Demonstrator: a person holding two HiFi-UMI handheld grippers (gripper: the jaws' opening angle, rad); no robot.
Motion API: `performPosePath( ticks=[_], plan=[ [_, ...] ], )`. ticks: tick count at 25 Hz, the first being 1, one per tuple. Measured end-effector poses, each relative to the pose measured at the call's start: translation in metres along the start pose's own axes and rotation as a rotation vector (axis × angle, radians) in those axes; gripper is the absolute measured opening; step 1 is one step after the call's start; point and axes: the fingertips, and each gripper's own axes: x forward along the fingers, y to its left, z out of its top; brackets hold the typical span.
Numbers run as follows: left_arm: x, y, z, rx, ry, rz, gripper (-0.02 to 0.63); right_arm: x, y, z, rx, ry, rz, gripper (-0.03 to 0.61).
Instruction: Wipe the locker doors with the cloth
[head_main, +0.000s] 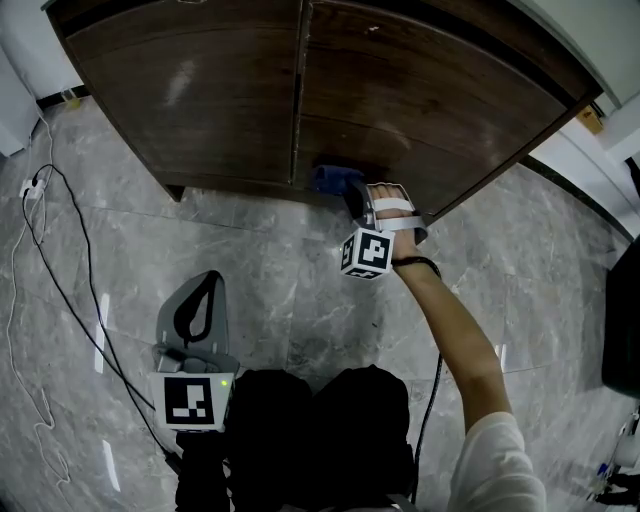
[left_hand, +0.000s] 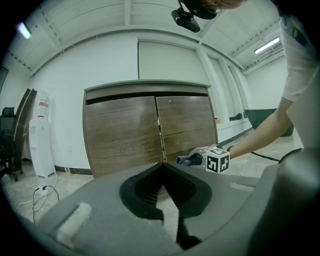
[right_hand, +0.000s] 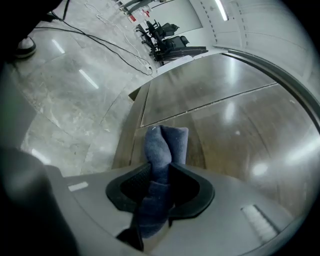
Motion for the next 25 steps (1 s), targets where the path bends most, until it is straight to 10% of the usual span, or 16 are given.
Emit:
performPosePath(
  ticks=[12, 25],
  plan=[
    [0.0, 0.005, -0.009, -0.007, 0.024, 0.014, 0.003, 0.031, 0.058, 0.006, 0.034, 0.035, 0.132, 0.114],
    [-0.01, 0.003, 0.005, 0.005, -0.007, 0.007, 0.003, -0.033, -0.107, 0.048, -0.016, -0.029, -0.167, 0.114]
  ],
)
